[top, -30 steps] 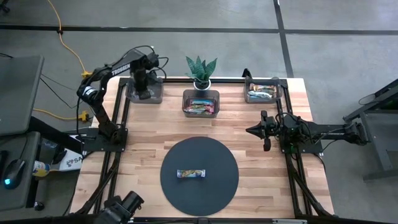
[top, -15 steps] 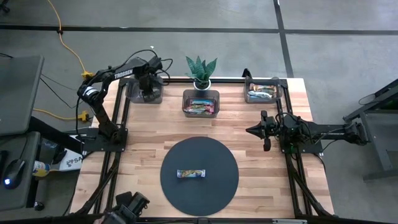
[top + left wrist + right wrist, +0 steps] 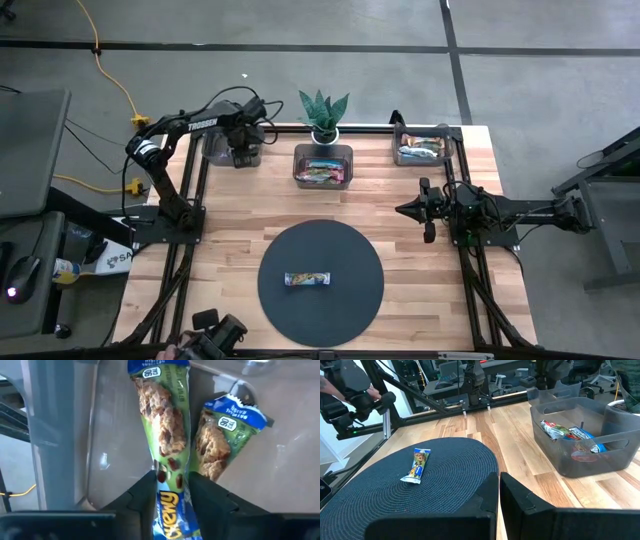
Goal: Pick and place Granola Bars by type
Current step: Put the blue granola bar into the left black bin
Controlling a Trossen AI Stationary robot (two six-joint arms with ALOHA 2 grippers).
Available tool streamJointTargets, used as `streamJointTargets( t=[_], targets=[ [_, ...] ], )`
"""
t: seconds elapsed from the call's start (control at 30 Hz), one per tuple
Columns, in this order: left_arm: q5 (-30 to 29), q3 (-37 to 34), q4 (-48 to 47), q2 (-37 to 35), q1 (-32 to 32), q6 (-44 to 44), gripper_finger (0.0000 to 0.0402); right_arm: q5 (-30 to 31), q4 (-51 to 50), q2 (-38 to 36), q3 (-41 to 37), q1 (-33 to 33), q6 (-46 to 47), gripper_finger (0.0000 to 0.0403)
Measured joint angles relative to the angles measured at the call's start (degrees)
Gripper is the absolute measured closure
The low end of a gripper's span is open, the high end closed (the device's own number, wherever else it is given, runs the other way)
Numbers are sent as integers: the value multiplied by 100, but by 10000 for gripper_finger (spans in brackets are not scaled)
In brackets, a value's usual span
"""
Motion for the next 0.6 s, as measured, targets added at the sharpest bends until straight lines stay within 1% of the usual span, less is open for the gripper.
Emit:
streamJointTargets(
  t=[0.1,0.23,0.33,0.43,0.6],
  targets=[
    [-27,0,-11,0,7,-1,262,-2,-1,-1,0,-2,0,402],
    [-250,0,-29,0,-24,-113,223,0,-1,0,0,0,0,402],
    [-347,0,-60,-43,-35,-158,202,0,-1,-1,0,-2,0,402],
    [-376,0,-38,-218,-35,-168,194,-1,-1,-1,0,0,0,402],
    [-251,-1,-36,-669,-32,-174,193,0,-1,-1,0,-2,0,402]
  ],
)
